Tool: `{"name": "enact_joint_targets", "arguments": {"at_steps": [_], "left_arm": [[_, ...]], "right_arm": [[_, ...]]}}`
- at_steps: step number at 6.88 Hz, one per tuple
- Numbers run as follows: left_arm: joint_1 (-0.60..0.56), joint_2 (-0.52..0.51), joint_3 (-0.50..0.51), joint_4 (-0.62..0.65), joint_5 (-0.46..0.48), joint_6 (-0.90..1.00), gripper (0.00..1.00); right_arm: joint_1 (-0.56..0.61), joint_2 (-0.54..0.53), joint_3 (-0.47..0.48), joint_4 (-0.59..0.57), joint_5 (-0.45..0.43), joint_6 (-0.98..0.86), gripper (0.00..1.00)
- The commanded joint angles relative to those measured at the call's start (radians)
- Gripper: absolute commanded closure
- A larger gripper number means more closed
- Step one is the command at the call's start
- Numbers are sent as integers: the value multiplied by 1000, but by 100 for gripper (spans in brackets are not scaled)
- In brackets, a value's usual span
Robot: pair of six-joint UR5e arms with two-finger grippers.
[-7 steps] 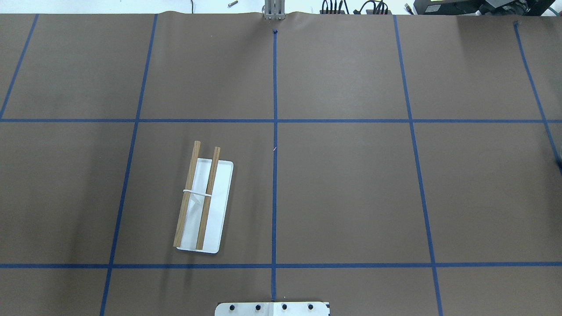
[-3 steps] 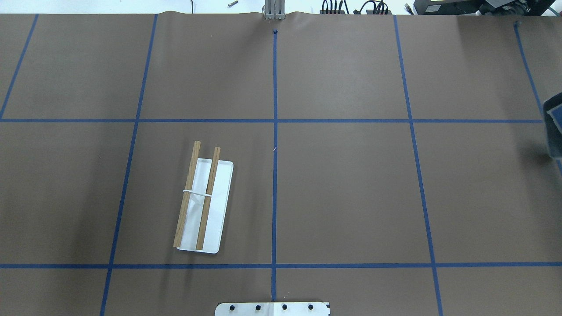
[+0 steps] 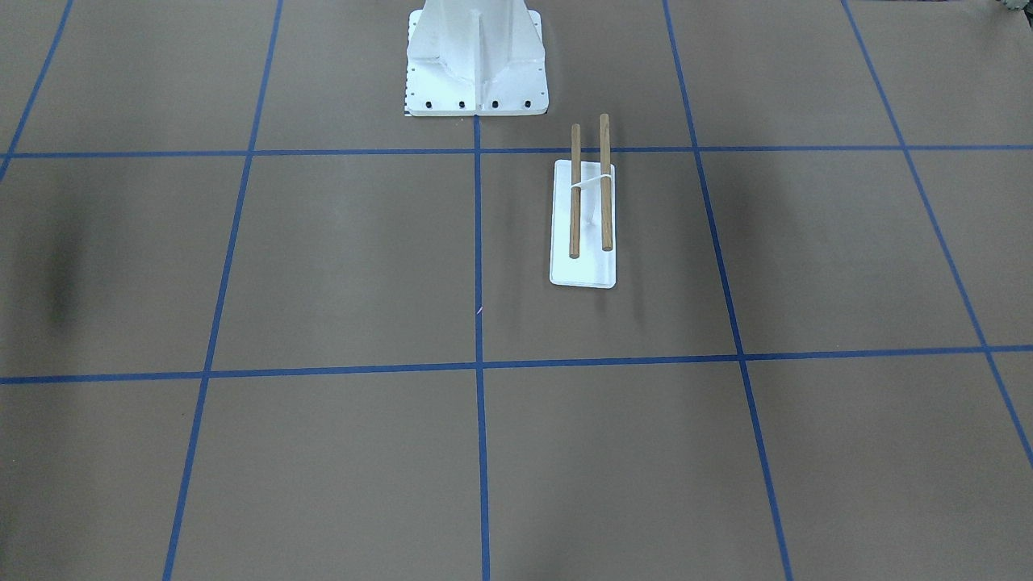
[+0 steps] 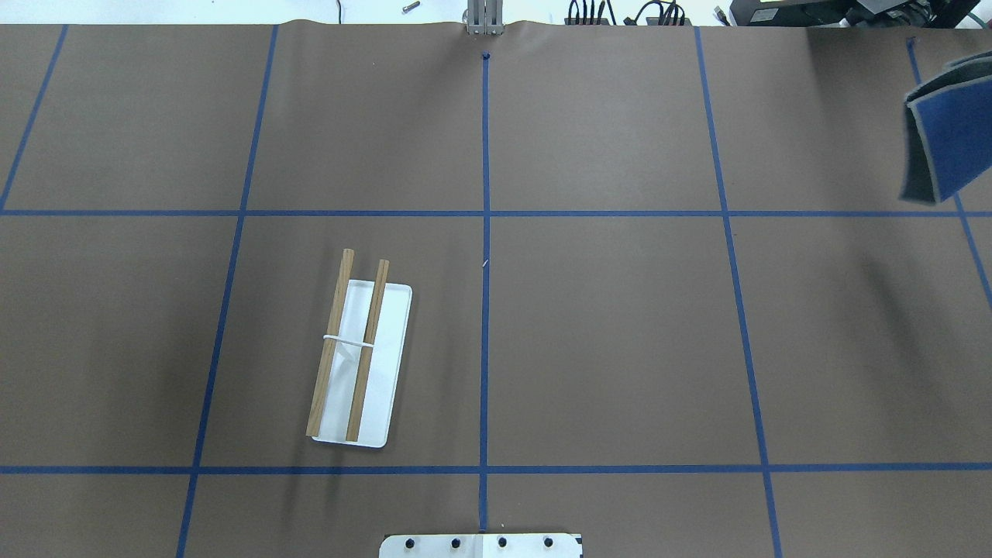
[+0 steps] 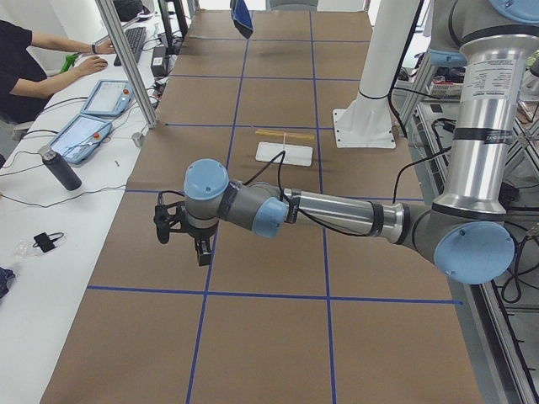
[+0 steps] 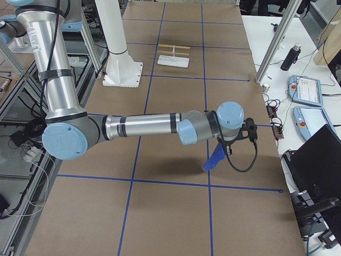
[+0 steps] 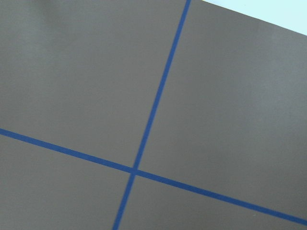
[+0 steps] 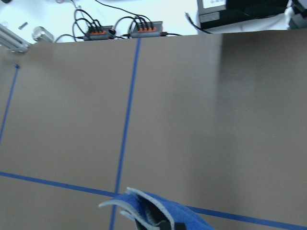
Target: Hang towel on rack
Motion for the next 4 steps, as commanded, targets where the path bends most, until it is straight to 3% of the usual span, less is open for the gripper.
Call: {"name": "enact_joint_targets", "arguments": {"at_steps": [1,2,3,4], "left_arm": [[149,-139,2,-59,-12,-372,2],[211,-197,7,-88,-4,-526,2],[287,-258,16,-102,8,-652,2],[349,-314,15,-105,75,-770,2]], "right_arm": [[-102,47,179,6,-21,221,100],[-149,52,231,7,-33,267,100],[-221,102,279,7,-132,373,100],[-359,119,349,7,-299,518,100]]}}
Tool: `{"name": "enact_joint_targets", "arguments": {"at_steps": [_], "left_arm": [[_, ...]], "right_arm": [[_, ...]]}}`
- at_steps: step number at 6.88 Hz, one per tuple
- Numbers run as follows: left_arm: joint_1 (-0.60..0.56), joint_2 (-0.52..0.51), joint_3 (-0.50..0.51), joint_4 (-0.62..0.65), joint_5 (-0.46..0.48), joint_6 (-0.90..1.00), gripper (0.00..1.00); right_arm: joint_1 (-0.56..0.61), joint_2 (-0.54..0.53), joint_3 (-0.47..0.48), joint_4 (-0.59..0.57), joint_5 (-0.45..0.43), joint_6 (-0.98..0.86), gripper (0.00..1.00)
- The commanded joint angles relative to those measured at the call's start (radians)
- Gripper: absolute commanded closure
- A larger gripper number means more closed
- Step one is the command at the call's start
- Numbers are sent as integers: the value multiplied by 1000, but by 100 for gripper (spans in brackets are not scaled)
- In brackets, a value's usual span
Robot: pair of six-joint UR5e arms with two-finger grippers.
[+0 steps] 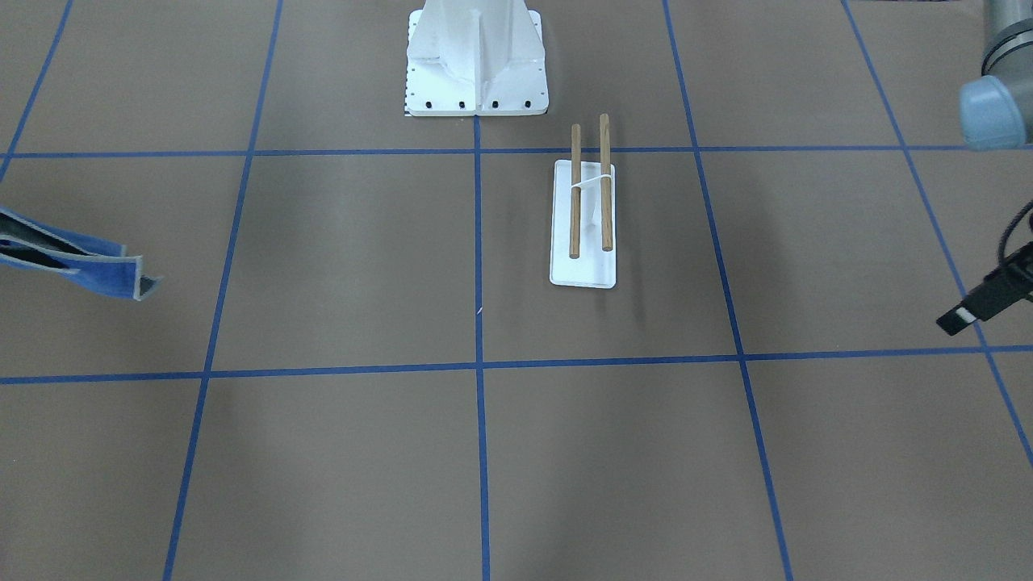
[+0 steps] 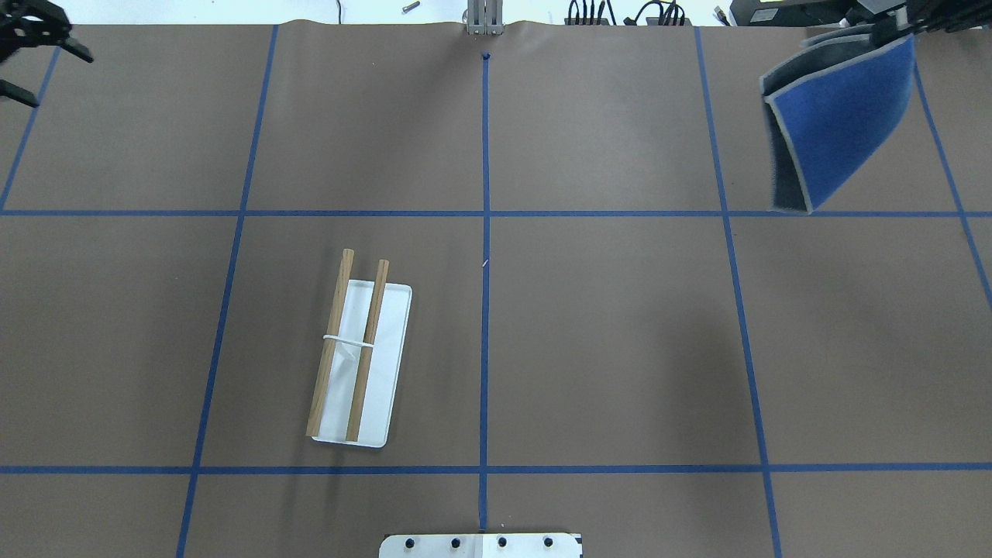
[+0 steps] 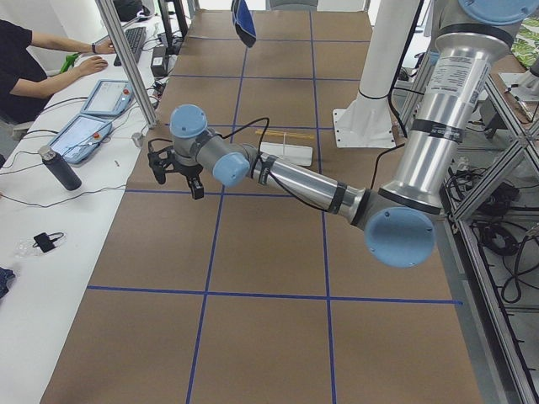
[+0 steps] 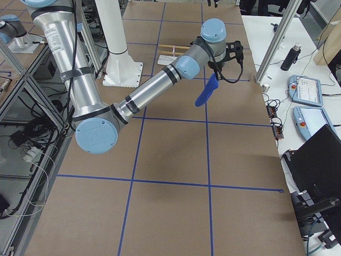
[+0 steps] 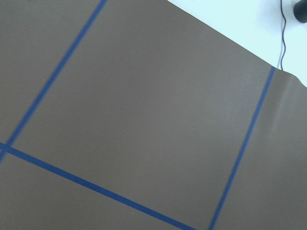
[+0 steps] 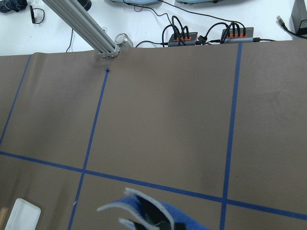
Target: Hang towel on rack
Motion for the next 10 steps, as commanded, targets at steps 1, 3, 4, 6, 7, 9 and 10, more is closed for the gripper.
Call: {"name": "enact_joint_targets", "arguments": {"at_steps": [1,3,4,6,7,9,10], "left_arm": [[153,-123,2,-8,88,-278,2],[243,-241,10,-5,136,-502,2],[288,-277,4,-5,173,-563,3],[426,-344,-4,-47,315,-683,4],[496,-390,-1,-45,352,-789,3],[547,-444,-5,-45,374,-1028,3],[552,-461,-5,-45,374,-1090,3]], "right_arm": [[-274,54,125,0,-326,242,100],[-467,60,186,-1,-578,344,100],[-505,60,197,-1,-649,367,100],[-596,77,200,-1,-775,414,100],[-628,83,199,-1,-821,431,100],[-686,91,204,-1,-924,431,100],[-702,89,204,-3,-958,431,100]]}}
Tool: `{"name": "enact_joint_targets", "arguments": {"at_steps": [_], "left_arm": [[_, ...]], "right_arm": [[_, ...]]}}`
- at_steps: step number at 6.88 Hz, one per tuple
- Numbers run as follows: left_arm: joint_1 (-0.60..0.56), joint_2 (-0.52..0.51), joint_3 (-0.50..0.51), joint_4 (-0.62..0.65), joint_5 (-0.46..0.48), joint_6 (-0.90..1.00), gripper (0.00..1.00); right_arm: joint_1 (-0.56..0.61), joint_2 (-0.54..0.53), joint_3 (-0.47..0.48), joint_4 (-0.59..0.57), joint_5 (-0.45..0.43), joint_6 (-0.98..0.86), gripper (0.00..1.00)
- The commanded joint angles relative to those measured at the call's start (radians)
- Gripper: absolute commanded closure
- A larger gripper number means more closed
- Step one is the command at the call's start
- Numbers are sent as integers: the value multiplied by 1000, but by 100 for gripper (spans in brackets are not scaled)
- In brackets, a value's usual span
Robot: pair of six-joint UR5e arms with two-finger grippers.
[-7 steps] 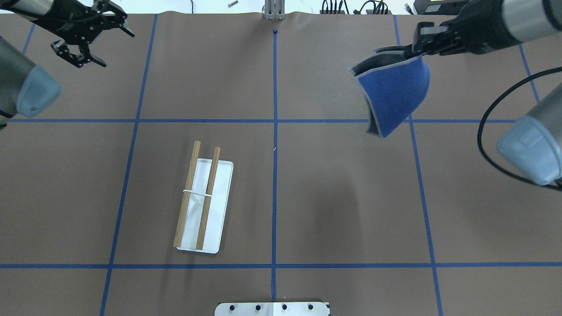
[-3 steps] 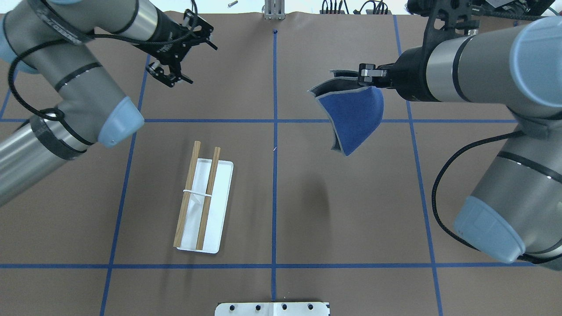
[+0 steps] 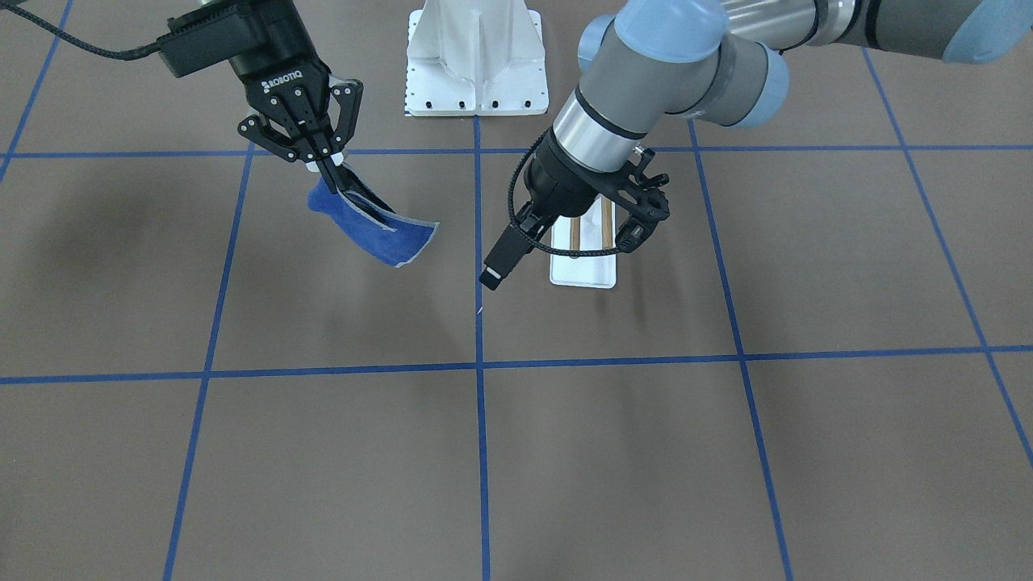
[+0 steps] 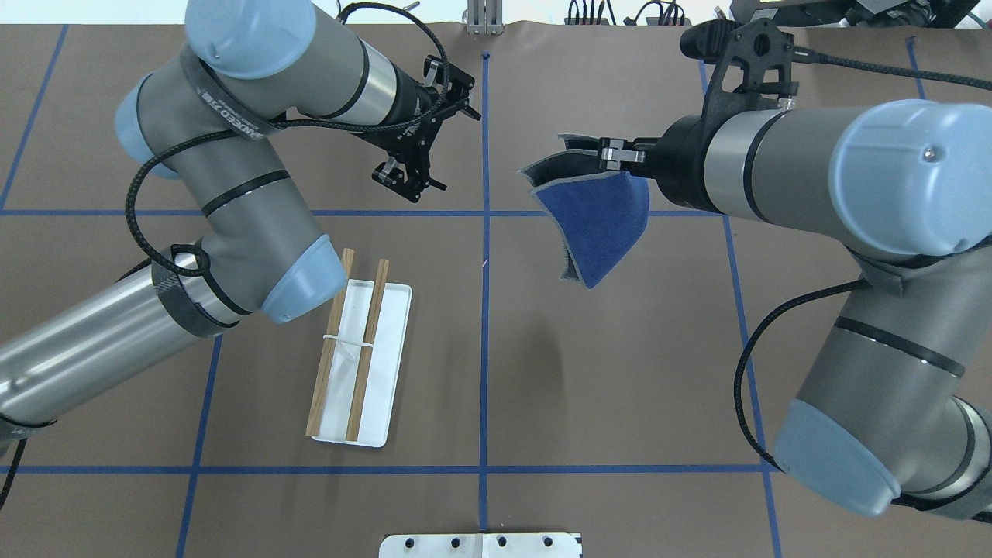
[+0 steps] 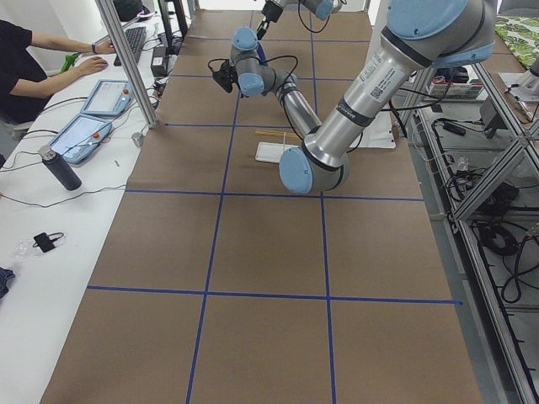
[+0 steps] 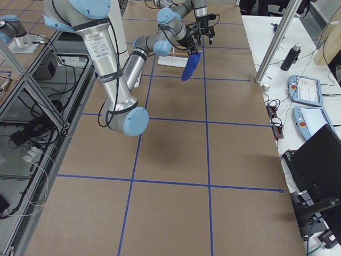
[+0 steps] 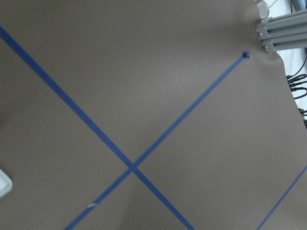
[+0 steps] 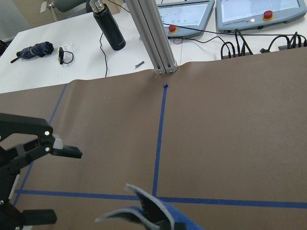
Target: Hang towel on rack
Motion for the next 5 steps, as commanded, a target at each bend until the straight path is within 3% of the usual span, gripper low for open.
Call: {"name": "enact_joint_targets", "arguments": {"at_steps": [1,5], "left_arm": [[23,-54,14,4,4,-131,3],[66,-66,11,6,11,-166,3]], "right_arm": [[-50,3,1,-1,-90,-2,100],[-84,3,21,-1,-161,-17,100]]}}
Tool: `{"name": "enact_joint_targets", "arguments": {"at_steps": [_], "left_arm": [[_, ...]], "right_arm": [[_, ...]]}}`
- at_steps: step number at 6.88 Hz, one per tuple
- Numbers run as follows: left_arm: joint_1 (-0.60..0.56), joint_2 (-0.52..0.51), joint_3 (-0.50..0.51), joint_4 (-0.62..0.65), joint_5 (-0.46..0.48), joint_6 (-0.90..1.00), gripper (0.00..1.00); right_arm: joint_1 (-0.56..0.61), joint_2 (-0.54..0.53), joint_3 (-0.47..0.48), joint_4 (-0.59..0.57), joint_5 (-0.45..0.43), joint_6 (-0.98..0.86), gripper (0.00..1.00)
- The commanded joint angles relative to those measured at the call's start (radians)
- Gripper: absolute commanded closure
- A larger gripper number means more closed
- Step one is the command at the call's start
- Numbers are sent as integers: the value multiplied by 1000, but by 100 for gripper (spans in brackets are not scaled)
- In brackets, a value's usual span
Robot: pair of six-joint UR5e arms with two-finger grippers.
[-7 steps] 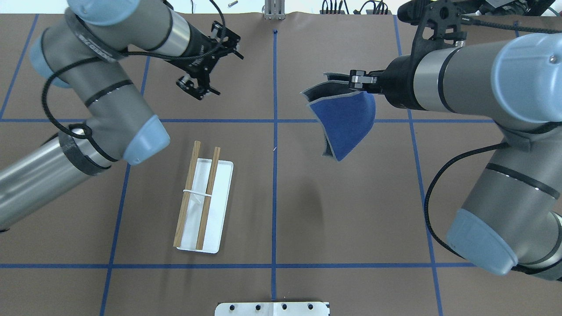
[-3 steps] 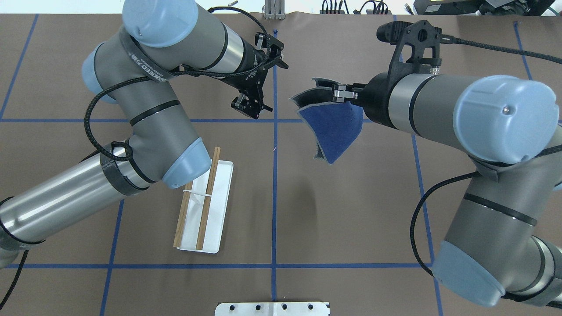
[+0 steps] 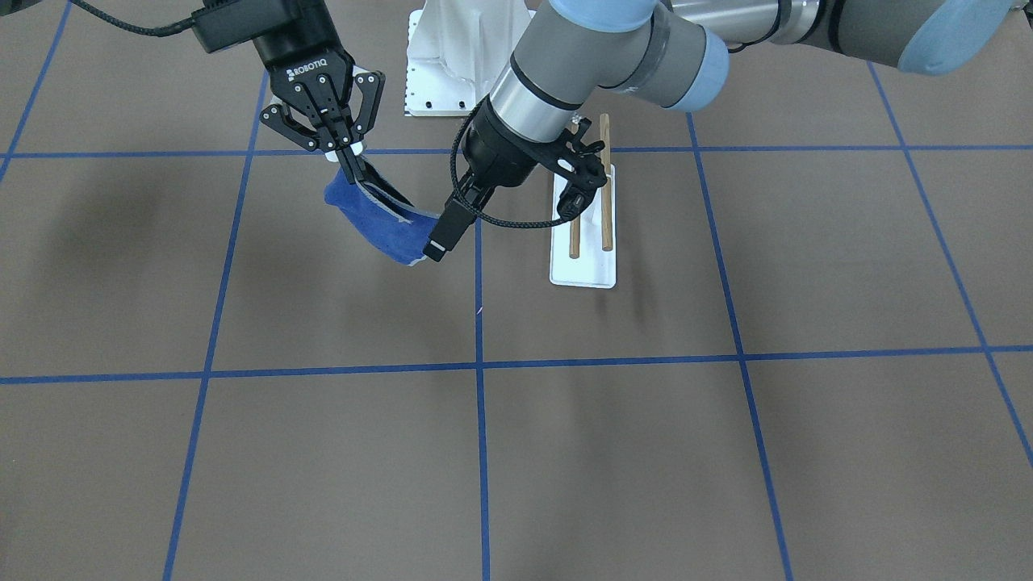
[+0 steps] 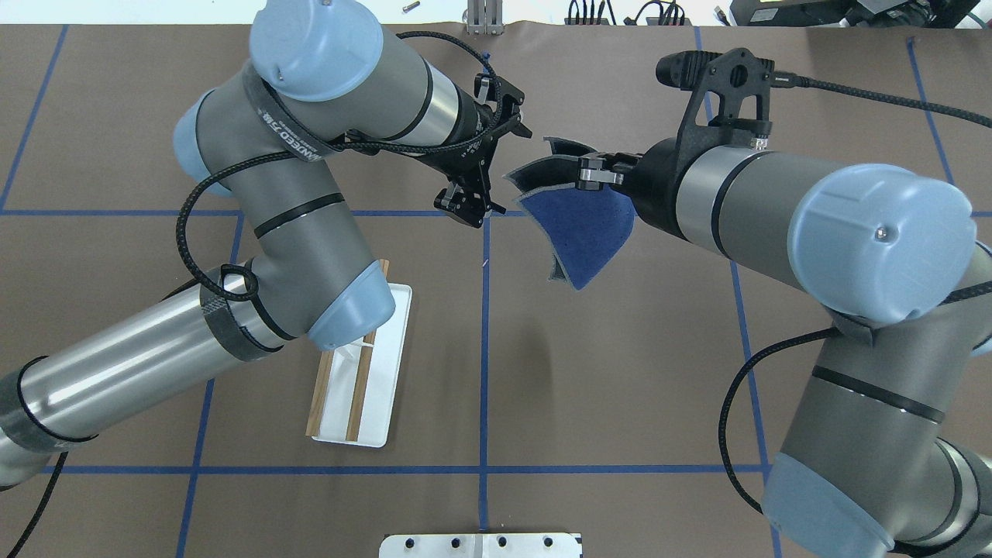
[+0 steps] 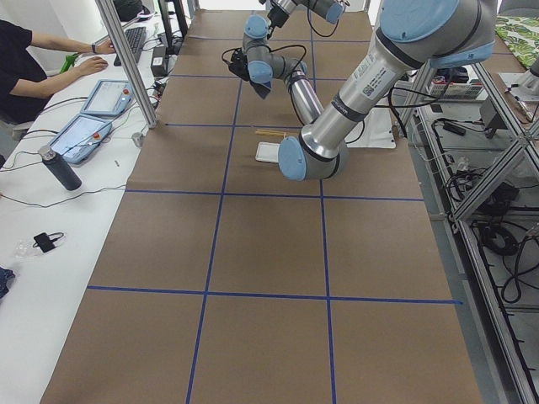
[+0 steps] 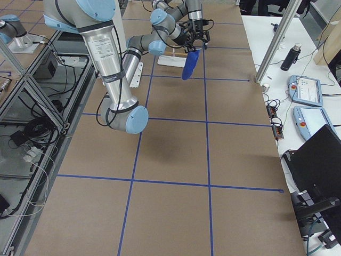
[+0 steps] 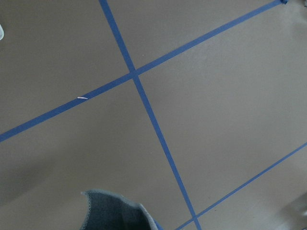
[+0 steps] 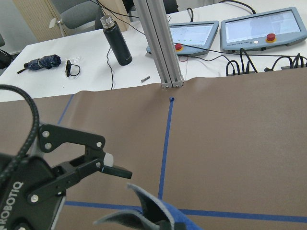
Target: Hang towel on rack
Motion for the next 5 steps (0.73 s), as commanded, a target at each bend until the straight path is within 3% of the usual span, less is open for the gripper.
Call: {"name": "enact_joint_targets", "arguments": {"at_steps": [1,2,4,5], "left_arm": [[12,-6,-8,0,1,-10,5],[12,-4,-8,0,1,-10,20],[12,3,-34,0,0,-4,87],[11,10,-51,0,-3,2,100]], "right_arm": [[-5,0,1,0,-16,-1,100],[-8,-1,1,0,-22,-1,100],[-8,-3,1,0,-22,-1,100],[-10,-3,0,0,-22,-1,100]]}}
